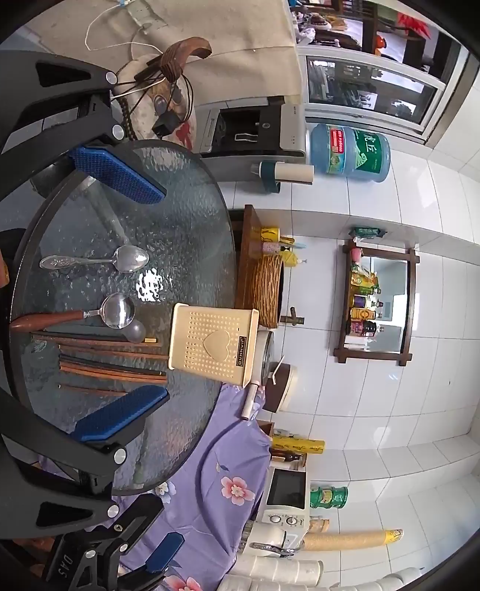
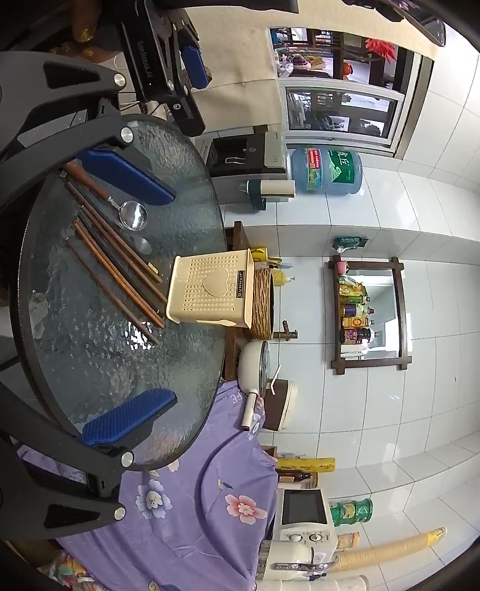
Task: Organize utensils
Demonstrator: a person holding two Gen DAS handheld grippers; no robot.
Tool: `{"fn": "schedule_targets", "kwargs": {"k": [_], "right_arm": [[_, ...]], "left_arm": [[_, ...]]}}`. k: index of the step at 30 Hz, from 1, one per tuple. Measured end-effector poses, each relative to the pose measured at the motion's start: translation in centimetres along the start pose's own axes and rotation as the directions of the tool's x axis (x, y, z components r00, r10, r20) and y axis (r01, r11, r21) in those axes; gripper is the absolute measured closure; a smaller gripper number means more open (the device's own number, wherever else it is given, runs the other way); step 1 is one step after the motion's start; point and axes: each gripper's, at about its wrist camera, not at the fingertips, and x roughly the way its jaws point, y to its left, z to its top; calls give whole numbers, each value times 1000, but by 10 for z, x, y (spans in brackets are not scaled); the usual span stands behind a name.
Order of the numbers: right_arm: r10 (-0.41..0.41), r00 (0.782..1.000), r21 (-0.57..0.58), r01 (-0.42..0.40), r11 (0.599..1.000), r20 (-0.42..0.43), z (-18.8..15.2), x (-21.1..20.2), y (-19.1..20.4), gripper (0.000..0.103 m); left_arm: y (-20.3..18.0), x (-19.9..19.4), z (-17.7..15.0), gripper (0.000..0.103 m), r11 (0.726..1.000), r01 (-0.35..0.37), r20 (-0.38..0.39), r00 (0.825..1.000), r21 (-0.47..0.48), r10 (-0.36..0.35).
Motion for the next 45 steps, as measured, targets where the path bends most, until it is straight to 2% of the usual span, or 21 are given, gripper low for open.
{"fn": "schedule_targets", "kwargs": {"k": [7, 17, 26, 30, 45], "right_arm": [[-2, 1000, 4, 2, 1000, 0, 0, 0, 0, 5], [0, 1000, 1, 0, 1000, -8, 4, 0, -1, 5], [2, 1000, -2, -3, 1000, -9, -21, 12, -2, 5], [-1, 1000, -3, 0, 1000, -11, -8, 7, 4, 5], [1, 1000, -3, -1, 1000, -15, -9, 8, 3, 5]], "left_arm": [[10, -5, -1, 6, 1000, 8, -16, 1000, -11, -8], [3, 4, -2, 6, 1000, -8, -29, 1000, 1, 8], [3, 7, -5, 6, 1000, -10, -41, 999, 3, 10], [3, 7, -5, 6, 1000, -11, -51, 999, 0, 11], [4, 8, -5, 6, 1000, -8, -56, 998, -2, 8]]}}
